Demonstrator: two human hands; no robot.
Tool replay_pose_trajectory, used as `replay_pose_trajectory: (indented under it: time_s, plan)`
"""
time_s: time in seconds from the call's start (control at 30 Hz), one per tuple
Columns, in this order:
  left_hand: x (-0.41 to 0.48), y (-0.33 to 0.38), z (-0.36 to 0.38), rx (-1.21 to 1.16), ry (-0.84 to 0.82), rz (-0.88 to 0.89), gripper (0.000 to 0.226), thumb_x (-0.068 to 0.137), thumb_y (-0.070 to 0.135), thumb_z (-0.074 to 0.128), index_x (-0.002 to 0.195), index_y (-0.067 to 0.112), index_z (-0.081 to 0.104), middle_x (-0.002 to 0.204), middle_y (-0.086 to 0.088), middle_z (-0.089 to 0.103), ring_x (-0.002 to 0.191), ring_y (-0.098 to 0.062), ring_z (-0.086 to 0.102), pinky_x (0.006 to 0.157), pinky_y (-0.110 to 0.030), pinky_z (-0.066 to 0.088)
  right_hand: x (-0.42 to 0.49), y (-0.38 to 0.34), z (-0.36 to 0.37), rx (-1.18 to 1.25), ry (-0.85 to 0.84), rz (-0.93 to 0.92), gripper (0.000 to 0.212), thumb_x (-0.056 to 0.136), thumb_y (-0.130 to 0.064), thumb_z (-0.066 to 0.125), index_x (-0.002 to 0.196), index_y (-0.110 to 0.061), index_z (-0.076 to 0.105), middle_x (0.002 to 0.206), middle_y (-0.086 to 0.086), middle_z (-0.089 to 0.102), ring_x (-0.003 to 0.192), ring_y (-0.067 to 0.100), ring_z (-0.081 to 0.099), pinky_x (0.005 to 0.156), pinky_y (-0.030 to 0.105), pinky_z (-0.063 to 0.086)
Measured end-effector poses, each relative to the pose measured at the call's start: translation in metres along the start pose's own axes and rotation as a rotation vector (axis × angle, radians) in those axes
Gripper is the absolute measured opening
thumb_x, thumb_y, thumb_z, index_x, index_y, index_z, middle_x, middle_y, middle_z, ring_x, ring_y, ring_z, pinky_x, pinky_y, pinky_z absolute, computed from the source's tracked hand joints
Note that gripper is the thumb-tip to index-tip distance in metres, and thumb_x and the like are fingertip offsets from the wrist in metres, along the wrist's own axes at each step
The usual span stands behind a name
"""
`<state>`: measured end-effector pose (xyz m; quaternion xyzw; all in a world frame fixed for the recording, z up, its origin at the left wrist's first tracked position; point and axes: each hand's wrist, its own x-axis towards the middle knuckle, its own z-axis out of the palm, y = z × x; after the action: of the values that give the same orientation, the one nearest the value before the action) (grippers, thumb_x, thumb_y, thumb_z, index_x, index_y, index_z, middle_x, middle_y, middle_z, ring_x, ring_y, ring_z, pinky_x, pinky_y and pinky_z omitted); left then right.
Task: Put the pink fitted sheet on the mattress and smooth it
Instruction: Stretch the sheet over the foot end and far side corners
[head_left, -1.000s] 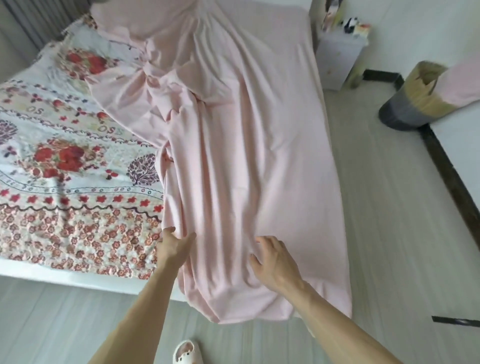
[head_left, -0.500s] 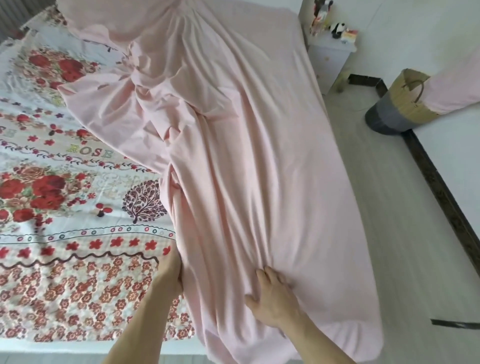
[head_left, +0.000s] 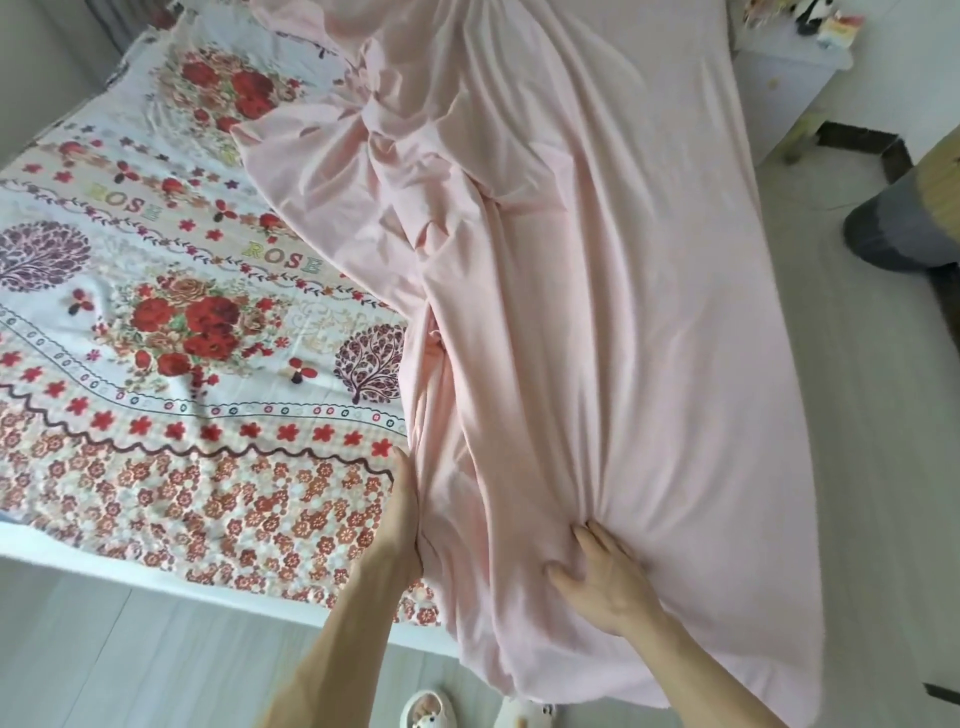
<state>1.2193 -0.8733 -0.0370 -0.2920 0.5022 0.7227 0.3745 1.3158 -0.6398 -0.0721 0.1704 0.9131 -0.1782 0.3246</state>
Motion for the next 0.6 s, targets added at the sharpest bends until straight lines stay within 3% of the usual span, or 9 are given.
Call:
replay_pose_trajectory:
  time_s: [0.07,0.13,0.2,0.23,0.33,0.4,0.5,0.6]
  plan:
    - [-0.006,-0.003,-0.005,0.089,0.115,0.052,0.073,0.084,0.075,0.046,0.114,0.012,0.067,0.1,-0.016,0.074,0.092,-0.033,0.072,0.086,-0.051,0.056,0.002,0.001,-0.002,-0.01,0.0,-0.004,0.082,0.09,-0.067,0.046,0.156,-0.024,0.025,0.165,-0.005,0.018,0.15,0.015,0.018,0.121,0.031,0.014]
    - [-0.011,-0.007,-0.022,0.292,0.335,0.147,0.055,0.086,0.056,0.064,0.108,0.006,0.069,0.085,-0.01,0.074,0.075,-0.025,0.072,0.07,-0.039,0.061,0.005,0.0,-0.002,-0.027,-0.008,-0.013,0.081,0.089,-0.067,0.047,0.155,-0.024,0.026,0.164,-0.004,0.019,0.15,0.017,0.02,0.121,0.033,0.016]
    - [-0.018,-0.014,-0.049,0.493,0.518,0.238,0.042,0.093,0.045,0.058,0.107,0.006,0.068,0.075,-0.004,0.068,0.063,-0.018,0.064,0.054,-0.028,0.056,0.006,-0.004,-0.002,-0.052,-0.007,-0.002,0.078,0.089,-0.065,0.046,0.153,-0.024,0.03,0.163,-0.002,0.022,0.148,0.023,0.024,0.12,0.039,0.021]
    - [-0.024,-0.017,-0.066,0.542,0.604,0.258,0.041,0.097,0.044,0.053,0.107,0.008,0.068,0.073,-0.003,0.065,0.062,-0.018,0.062,0.053,-0.027,0.054,0.005,-0.007,-0.001,-0.061,0.009,0.005,0.074,0.089,-0.062,0.046,0.15,-0.023,0.034,0.161,-0.001,0.026,0.145,0.026,0.028,0.118,0.042,0.025]
    - [-0.047,-0.03,-0.126,0.555,0.876,0.23,0.044,0.101,0.046,0.039,0.11,0.011,0.064,0.095,-0.02,0.067,0.084,-0.035,0.064,0.081,-0.048,0.056,-0.001,-0.017,0.005,-0.107,0.097,0.029,0.059,0.086,-0.053,0.045,0.132,-0.017,0.05,0.146,0.007,0.042,0.128,0.036,0.042,0.105,0.048,0.038]
    - [-0.07,-0.034,-0.164,0.487,0.992,0.17,0.036,0.103,0.026,0.04,0.122,0.003,0.059,0.118,-0.028,0.061,0.104,-0.042,0.059,0.091,-0.05,0.048,-0.007,-0.022,0.009,-0.091,0.165,0.019,0.055,0.075,-0.049,0.044,0.111,-0.011,0.062,0.127,0.015,0.056,0.111,0.041,0.051,0.092,0.051,0.047]
    - [-0.099,-0.039,-0.201,0.515,1.133,0.042,0.038,0.103,0.021,0.039,0.121,-0.004,0.06,0.113,-0.035,0.059,0.094,-0.045,0.058,0.08,-0.049,0.046,-0.018,-0.028,0.015,-0.073,0.292,-0.075,0.044,0.071,-0.044,0.049,0.096,-0.012,0.067,0.123,0.018,0.058,0.108,0.04,0.055,0.087,0.047,0.052]
    - [-0.098,-0.038,-0.202,0.557,1.097,0.001,0.044,0.098,0.032,0.04,0.109,-0.003,0.064,0.103,-0.034,0.062,0.091,-0.046,0.06,0.08,-0.051,0.049,-0.022,-0.042,0.022,-0.092,0.386,-0.202,0.041,0.07,-0.042,0.069,0.098,-0.013,0.066,0.133,0.02,0.053,0.117,0.038,0.053,0.094,0.045,0.048]
